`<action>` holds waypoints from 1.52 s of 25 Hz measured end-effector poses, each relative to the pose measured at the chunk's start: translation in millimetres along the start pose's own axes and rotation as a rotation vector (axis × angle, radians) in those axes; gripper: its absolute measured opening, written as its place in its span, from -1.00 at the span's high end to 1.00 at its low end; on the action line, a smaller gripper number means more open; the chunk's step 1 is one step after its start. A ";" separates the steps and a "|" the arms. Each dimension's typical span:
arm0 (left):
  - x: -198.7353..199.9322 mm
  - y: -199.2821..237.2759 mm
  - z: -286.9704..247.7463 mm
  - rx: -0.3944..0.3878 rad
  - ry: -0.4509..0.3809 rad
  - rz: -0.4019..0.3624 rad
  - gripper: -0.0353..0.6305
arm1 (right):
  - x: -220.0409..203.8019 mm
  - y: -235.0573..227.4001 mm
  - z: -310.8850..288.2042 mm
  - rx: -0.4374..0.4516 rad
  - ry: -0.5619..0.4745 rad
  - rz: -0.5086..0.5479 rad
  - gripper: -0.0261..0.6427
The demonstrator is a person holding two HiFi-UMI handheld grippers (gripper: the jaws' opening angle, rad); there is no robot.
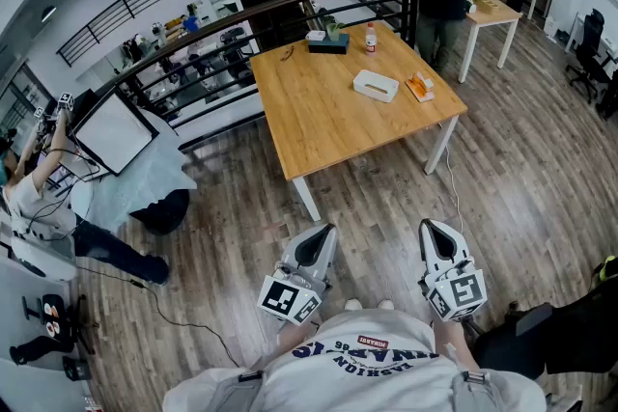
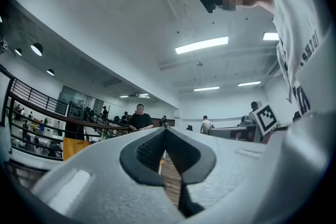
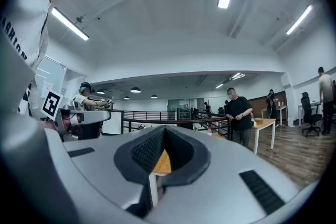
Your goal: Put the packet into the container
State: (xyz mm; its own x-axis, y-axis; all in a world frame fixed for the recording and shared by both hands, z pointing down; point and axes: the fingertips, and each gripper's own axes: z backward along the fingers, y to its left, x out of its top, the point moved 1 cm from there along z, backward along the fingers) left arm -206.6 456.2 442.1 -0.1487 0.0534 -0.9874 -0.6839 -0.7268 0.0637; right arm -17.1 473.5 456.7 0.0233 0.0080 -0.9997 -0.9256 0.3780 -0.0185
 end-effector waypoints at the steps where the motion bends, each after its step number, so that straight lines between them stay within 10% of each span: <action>1: -1.6 1.7 0.8 -0.005 0.002 -0.003 0.88 | -0.4 2.9 -2.1 0.003 -0.003 0.006 0.90; 22: -25.1 10.6 -22.1 -0.116 0.042 0.008 0.88 | 0.5 -20.3 -5.4 -0.150 -0.001 0.135 0.90; 38: -36.3 69.5 -91.9 -0.022 0.084 0.005 0.88 | -13.8 -90.8 -92.3 -0.134 0.007 0.061 0.90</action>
State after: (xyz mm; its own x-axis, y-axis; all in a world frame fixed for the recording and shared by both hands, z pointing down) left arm -183.0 340.8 469.0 -0.0909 -0.0072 -0.9958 -0.6674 -0.7417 0.0663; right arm 31.8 353.6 470.7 -0.0363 0.0203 -0.9991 -0.9673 0.2504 0.0403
